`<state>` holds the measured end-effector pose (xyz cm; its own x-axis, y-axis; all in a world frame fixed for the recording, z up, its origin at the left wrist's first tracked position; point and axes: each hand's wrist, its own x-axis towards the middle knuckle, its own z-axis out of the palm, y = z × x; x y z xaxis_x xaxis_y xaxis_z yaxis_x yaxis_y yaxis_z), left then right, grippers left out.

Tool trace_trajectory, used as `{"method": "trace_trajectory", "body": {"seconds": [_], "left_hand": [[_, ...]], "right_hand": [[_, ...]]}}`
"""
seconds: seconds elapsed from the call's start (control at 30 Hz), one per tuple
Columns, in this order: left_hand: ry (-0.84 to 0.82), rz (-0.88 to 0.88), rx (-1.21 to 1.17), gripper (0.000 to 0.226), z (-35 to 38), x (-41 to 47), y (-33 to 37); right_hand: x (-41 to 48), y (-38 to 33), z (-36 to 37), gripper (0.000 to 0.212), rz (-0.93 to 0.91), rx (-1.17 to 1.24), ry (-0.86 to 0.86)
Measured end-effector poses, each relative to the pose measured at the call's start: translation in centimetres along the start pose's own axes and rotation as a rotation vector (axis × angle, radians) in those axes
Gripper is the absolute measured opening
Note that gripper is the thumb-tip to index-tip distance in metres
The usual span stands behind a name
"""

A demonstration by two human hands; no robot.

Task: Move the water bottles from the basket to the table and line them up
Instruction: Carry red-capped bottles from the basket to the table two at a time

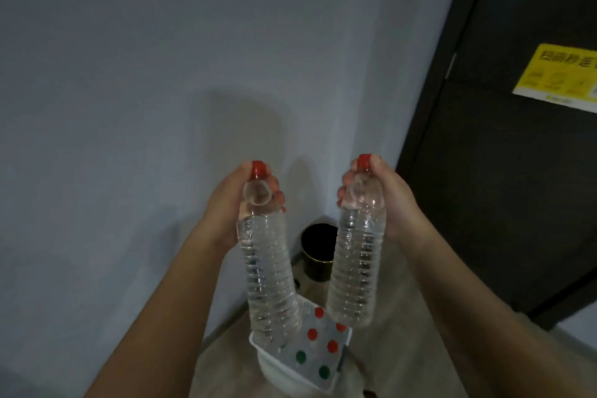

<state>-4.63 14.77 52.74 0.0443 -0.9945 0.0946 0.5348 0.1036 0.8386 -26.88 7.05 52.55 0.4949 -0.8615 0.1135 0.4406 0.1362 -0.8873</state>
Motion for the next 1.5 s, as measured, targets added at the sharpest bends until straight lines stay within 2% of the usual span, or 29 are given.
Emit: {"method": "trace_trajectory", "body": {"seconds": [0.23, 0.33, 0.43, 0.57, 0.7, 0.83, 0.97, 1.13, 1.27, 1.5], "left_hand": [[0.269, 0.105, 0.080, 0.031, 1.3, -7.6, -4.1], [0.372, 0.161, 0.089, 0.029, 1.7, -11.5, -4.9], [0.460, 0.227, 0.087, 0.026, 1.3, -15.9, -4.5], [0.622, 0.298, 0.091, 0.028, 0.1, -22.7, -3.5], [0.755, 0.381, 0.107, 0.043, -0.9, -30.3, -2.8], [0.892, 0.472, 0.120, 0.045, -0.9, -38.1, -2.1], [1.032, 0.533, 0.135, 0.045, -0.5, -46.5, -1.6], [1.190, 0.552, 0.196, 0.045, 0.2, -58.1, -1.0], [1.293, 0.560, 0.216, 0.028, 1.0, -67.9, -0.4], [1.421, 0.587, 0.233, 0.024, 4.4, -81.3, -0.5]], "right_hand": [[-2.5, 2.1, -0.2, 0.029, 0.192, -0.032, -0.150], [-3.7, 4.0, 1.2, 0.039, 0.236, -0.071, -0.245], [-4.8, 5.8, 3.3, 0.032, 0.289, -0.034, -0.321], [-6.1, 8.6, 7.4, 0.033, 0.353, -0.013, -0.473], [-8.2, 10.9, 13.3, 0.036, 0.400, -0.023, -0.703], [-11.3, 13.8, 19.1, 0.039, 0.494, -0.007, -0.878], [-16.3, 16.7, 25.0, 0.049, 0.588, 0.049, -1.025], [-25.0, 19.9, 32.5, 0.046, 0.674, 0.100, -1.156], [-33.3, 22.2, 38.2, 0.047, 0.747, 0.122, -1.237], [-45.5, 24.9, 45.6, 0.050, 0.807, 0.106, -1.407]]}}
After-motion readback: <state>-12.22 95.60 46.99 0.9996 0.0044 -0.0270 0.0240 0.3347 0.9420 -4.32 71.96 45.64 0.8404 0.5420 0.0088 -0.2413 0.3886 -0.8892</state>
